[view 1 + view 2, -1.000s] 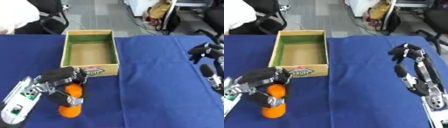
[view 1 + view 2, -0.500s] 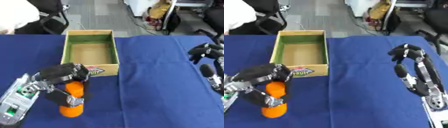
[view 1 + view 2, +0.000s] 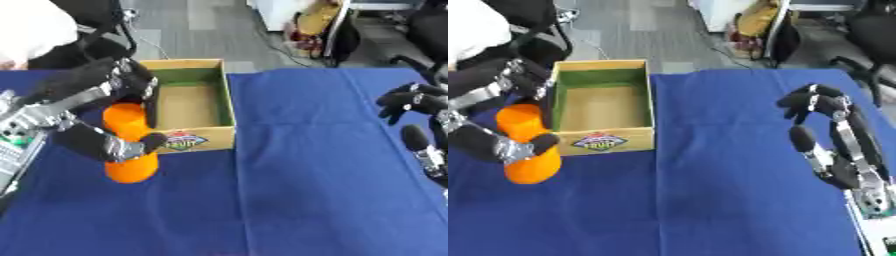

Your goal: Pick up objects on the table and place them in the box.

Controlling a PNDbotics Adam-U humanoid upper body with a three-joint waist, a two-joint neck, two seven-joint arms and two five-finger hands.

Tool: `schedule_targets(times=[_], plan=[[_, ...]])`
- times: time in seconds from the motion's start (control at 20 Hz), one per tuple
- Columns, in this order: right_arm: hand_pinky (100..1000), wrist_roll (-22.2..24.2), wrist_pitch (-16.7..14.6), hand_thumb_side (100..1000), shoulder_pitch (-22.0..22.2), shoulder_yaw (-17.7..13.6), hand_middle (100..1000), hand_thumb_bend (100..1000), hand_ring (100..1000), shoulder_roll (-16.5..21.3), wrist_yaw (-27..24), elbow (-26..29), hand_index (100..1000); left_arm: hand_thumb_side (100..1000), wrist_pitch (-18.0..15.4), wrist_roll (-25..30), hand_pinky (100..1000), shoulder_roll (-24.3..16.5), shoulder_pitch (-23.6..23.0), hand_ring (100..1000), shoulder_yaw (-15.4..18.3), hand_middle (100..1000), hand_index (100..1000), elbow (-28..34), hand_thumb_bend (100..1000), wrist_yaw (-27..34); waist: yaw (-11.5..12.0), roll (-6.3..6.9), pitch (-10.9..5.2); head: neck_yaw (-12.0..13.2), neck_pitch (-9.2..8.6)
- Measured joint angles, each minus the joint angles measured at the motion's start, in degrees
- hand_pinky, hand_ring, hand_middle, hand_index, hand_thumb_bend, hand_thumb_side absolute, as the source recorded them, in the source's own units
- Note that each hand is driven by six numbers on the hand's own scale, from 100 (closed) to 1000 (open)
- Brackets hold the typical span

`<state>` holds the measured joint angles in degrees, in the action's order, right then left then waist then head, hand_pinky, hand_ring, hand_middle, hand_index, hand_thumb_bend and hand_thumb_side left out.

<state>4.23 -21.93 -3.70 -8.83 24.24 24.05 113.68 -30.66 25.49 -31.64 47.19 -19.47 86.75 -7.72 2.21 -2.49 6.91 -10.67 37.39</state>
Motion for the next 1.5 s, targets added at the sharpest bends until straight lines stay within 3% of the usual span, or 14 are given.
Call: schedule_targets(times=[0.4,0.75,1.0,1.5], plan=[[378,0.28,-0.11,1000,-0.79,0.05,591,481,495,0.42,-0.74,0.0,679,466,-4.1,-2.82,100,-0.21,4.5,100,2.47,100,101,-12.05,261,-0.41,-0.89,0.36,0.01,0.14,0.37],[376,1.29,-0.29,1000,-2.51,0.43,592,483,493,0.48,-1.84,0.0,682,461,-10.05,-6.1,100,0.89,8.45,100,5.05,100,100,-22.19,281,-2.76,-2.94,1.25,0.93,1.81,-0.24],[375,2.15,-0.34,1000,-4.81,0.8,593,485,492,0.89,-2.98,0.0,684,449,-14.15,-8.77,100,1.28,11.2,100,6.99,100,100,-28.51,294,-5.76,-4.94,2.09,2.38,3.93,-1.82],[373,4.41,-0.85,1000,-11.32,1.88,594,486,490,0.95,-5.48,0.01,687,380,-20.13,-18.27,100,1.33,15.75,100,12.37,114,100,-37.84,324,-15.8,-10.46,4.96,7.12,8.91,-7.76]])
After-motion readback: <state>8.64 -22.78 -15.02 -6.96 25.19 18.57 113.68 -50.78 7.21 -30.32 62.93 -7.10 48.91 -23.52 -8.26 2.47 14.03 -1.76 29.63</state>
